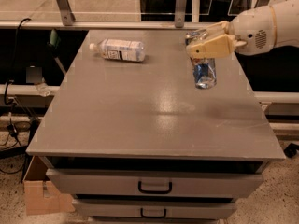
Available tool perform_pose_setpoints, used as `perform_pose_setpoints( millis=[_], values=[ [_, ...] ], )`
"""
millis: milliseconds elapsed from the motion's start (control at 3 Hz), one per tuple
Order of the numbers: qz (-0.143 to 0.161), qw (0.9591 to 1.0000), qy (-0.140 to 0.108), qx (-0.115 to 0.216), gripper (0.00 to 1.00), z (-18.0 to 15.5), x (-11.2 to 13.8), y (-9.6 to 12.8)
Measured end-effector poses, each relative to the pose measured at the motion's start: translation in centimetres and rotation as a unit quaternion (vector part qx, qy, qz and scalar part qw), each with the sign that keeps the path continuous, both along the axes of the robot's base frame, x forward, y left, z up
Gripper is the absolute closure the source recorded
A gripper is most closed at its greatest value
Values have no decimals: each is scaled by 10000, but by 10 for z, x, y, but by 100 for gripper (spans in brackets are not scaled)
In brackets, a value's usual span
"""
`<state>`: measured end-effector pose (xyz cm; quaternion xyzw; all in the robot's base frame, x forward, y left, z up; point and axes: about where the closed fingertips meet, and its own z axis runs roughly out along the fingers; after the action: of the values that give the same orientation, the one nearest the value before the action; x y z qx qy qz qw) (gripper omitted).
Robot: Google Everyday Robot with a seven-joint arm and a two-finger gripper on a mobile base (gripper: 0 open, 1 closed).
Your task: Place redbull can upright
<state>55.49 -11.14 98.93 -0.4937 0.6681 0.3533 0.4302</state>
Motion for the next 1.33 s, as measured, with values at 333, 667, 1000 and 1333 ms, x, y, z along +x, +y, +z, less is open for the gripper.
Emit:
perform_pose_setpoints(
  millis=[333,667,1000,1333],
  values=[
    [675,9939,-615,611,100,2,-13,6],
    [1209,9799,-1239,990,100,-7,-27,8],
    [1580,9660,-1628,1236,100,-19,-38,7],
    [1827,9594,-1673,1350,82,-36,-44,9]
  ],
)
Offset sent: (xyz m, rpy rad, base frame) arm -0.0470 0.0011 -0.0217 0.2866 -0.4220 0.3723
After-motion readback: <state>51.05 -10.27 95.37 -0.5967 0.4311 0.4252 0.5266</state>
